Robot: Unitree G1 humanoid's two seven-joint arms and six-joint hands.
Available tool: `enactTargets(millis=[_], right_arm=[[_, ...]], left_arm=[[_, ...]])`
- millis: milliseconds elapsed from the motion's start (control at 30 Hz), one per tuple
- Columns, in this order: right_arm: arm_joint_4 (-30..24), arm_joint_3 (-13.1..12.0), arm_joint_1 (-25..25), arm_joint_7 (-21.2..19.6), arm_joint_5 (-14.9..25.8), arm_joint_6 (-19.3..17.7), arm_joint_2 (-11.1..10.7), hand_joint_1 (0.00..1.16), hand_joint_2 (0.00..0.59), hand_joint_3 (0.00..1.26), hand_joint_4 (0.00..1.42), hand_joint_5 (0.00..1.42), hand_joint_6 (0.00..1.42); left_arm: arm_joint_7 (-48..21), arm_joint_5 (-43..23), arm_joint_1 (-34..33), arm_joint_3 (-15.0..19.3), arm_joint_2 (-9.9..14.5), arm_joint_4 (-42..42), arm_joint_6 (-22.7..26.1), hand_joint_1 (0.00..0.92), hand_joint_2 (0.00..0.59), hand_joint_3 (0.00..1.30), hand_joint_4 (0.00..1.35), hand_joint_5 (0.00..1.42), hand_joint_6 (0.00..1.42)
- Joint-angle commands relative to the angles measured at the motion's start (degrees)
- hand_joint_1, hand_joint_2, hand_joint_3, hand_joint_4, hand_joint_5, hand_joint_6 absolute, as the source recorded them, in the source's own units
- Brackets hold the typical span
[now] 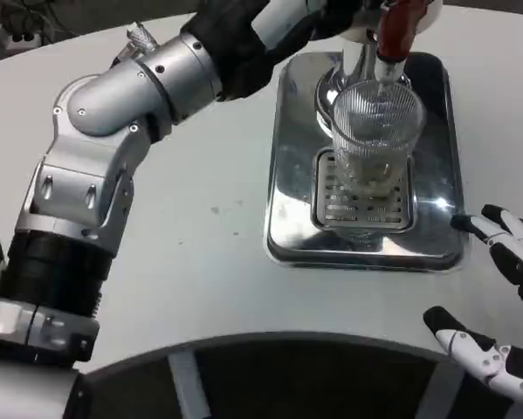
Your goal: Grasp the cup under the faucet to collect the drink, then remove the cup.
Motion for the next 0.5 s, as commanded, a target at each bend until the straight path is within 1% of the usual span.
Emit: enactTargets(millis=[33,233,500], right_arm=[[-0.6,-0.4,0.9,-0.7,0.8,-0.7,0.3,0.44,0.358,0.12,0.00,0.00,0.00],[-0.8,-1.0,0.6,-0.7,1.3,-0.6,0.0,0.44,0.358,0.12,0.00,0.00,0.00],[-1.2,-1.5,1.3,-0.7,2.1,-0.6,0.2,0.44,0.358,0.12,0.00,0.00,0.00]], left_arm=[[-0.5,2.6,-1.0,-0.9,-0.2,0.9,-2.8,0.000,0.138,0.20,0.15,0.27,0.24],[-0.6,6.1,-1.4,-3.0,-0.9,2.5,-5.7,0.000,0.136,0.19,0.14,0.27,0.24],[-1.2,10.4,-1.5,-5.4,-0.8,4.9,-10.9,0.000,0.134,0.18,0.13,0.26,0.24]])
